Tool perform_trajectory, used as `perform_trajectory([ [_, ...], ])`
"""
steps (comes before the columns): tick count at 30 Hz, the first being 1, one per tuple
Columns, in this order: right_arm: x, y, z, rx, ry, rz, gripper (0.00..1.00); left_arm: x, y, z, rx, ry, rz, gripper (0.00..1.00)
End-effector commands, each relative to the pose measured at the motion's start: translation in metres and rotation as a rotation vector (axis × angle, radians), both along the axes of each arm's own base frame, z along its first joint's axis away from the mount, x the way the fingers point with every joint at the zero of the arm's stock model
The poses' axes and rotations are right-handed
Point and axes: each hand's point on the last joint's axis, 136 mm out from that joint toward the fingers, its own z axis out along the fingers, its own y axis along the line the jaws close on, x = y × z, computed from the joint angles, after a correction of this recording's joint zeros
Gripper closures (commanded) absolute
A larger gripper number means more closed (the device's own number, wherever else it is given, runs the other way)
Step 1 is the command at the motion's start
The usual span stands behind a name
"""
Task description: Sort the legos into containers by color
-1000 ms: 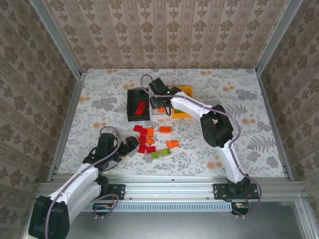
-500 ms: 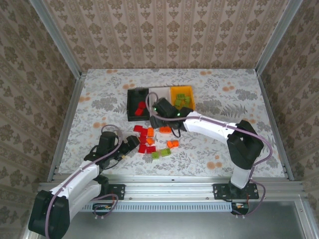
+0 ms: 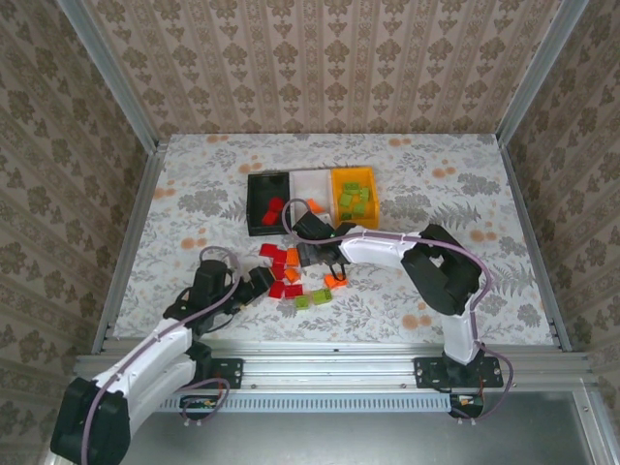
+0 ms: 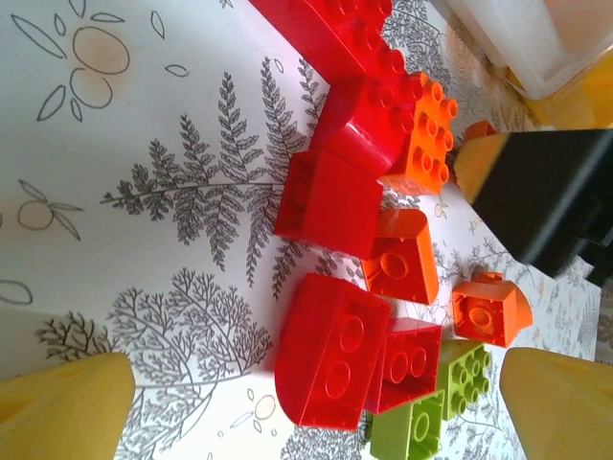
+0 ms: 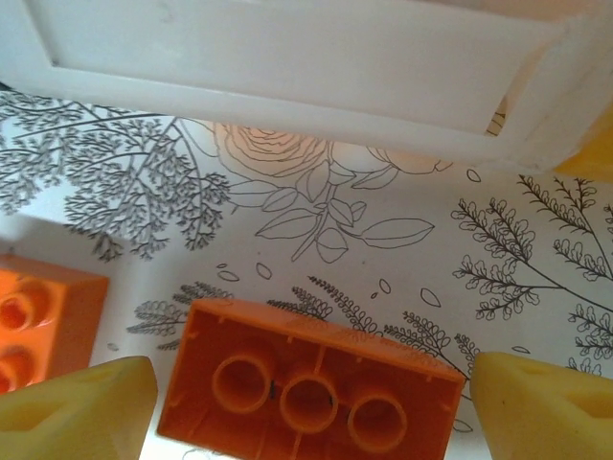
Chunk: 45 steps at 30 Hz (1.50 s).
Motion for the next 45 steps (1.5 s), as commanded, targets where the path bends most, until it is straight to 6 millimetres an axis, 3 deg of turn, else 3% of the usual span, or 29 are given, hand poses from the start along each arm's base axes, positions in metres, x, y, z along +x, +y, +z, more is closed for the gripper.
perform_trajectory([
  [1, 0.010, 0.001, -0.004, 0.004, -0.015, -0.053, 0.20, -0.008, 0.004, -0.003, 0.003, 0.007, 0.005, 0.00],
  [5, 0.010, -0.001, -0.005, 0.011, -0.025, -0.062, 0.32, -0.009, 0.006, 0.001, 0.002, -0.010, 0.012, 0.00],
  [9, 0.012, -0.002, 0.007, 0.026, -0.062, -0.058, 0.46, -0.008, 0.006, -0.002, 0.000, -0.005, 0.016, 0.00],
  [13, 0.012, -0.001, 0.025, 0.034, -0.098, -0.040, 0.47, -0.007, 0.004, -0.002, -0.003, 0.004, 0.010, 0.00],
  [17, 0.024, 0.003, 0.061, 0.037, -0.176, -0.006, 0.47, -0.005, 0.002, -0.001, -0.003, 0.003, 0.006, 0.00],
  [21, 0.058, 0.007, 0.086, -0.022, -0.238, 0.032, 0.47, -0.002, 0.001, 0.002, 0.004, -0.002, 0.001, 0.00],
  [26, 0.106, 0.007, 0.076, -0.070, -0.223, 0.045, 0.47, -0.003, -0.001, 0.001, 0.012, 0.012, -0.013, 0.00],
  [32, 0.139, 0.009, 0.069, -0.108, -0.212, 0.060, 0.43, -0.002, 0.001, -0.002, 0.026, 0.019, -0.008, 0.00],
  [38, 0.149, 0.005, 0.074, -0.110, -0.221, 0.054, 0.31, 0.003, -0.002, 0.001, 0.039, 0.021, -0.023, 0.00],
  [45, 0.141, 0.006, 0.123, -0.069, -0.306, 0.069, 0.25, 0.009, -0.011, 0.000, 0.036, 0.046, -0.057, 0.00],
])
